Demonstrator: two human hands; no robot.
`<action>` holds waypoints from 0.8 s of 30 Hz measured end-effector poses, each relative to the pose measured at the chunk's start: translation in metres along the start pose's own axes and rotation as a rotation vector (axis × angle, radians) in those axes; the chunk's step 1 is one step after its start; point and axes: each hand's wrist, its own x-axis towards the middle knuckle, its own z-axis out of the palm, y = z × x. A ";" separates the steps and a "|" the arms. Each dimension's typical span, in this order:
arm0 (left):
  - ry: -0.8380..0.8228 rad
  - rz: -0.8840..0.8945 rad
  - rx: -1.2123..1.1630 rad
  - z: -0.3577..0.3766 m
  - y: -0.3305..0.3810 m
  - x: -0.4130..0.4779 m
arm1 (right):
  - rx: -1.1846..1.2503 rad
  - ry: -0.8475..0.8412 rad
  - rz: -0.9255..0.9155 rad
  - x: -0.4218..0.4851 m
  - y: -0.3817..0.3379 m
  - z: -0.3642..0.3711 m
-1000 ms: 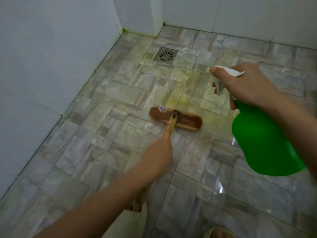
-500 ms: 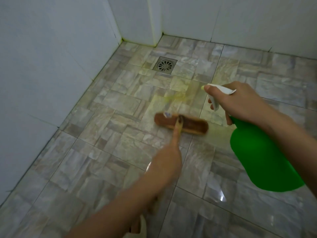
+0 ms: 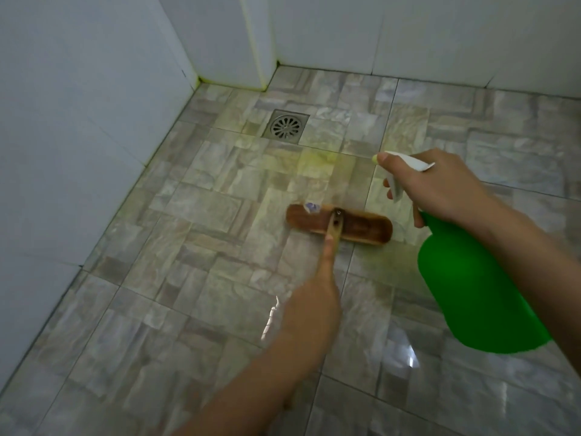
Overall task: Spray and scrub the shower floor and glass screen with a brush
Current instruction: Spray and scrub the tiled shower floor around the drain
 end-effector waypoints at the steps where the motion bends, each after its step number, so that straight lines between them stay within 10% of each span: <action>1: -0.005 0.020 0.049 0.000 -0.003 0.000 | 0.008 0.010 0.008 0.002 0.002 0.000; 8: 0.115 -0.099 0.177 -0.055 0.012 0.141 | 0.013 0.037 0.041 0.007 0.011 -0.004; 24: 0.075 -0.151 0.142 -0.055 0.002 0.107 | 0.042 0.069 0.054 -0.004 0.018 -0.021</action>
